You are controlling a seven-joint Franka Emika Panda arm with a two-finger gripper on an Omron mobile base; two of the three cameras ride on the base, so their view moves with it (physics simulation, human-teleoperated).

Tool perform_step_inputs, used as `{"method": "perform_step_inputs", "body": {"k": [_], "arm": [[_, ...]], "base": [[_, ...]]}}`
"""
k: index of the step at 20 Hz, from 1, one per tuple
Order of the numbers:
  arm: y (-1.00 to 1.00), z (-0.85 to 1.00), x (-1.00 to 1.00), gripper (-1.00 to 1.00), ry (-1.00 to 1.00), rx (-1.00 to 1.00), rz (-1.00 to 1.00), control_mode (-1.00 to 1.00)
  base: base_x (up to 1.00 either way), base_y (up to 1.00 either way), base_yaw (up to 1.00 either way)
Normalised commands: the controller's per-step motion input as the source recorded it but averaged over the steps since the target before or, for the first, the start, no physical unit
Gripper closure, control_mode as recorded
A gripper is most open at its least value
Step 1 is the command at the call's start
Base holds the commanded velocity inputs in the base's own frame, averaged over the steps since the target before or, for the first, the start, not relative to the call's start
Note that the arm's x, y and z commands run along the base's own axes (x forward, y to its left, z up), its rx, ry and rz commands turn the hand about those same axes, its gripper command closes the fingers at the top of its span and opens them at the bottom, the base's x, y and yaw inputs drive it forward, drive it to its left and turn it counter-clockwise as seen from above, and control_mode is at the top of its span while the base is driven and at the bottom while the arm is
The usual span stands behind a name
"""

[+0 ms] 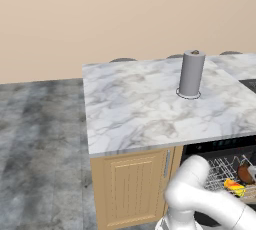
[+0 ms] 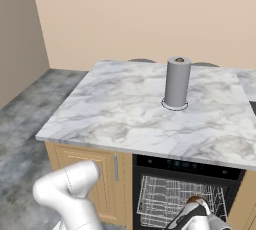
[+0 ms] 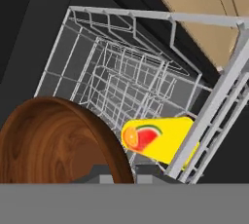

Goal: Pick up the cup and bowl from the counter, place them in the dishwasher, and close the dishwasher door.

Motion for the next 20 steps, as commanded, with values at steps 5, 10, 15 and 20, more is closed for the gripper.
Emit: {"method": "perform_step_inputs", "body": {"k": [5, 10, 15, 20], "arm": [[-0.40, -0.40, 0.34, 1.00, 0.00, 0.05, 0.00, -1.00], [-0.32, -0.49, 0.38, 1.00, 0.01, 0.06, 0.00, -1.00], [-0.14, -0.69, 0.09, 1.00, 0.01, 0.04, 0.03, -1.00], [-0.03, -0.81, 0.00, 1.00, 0.00, 0.01, 0.06, -1.00]], "base": [[0.00, 0.00, 0.00], [0.00, 0.00, 0.00], [0.00, 0.00, 0.00], [0.00, 0.00, 0.00]]}}
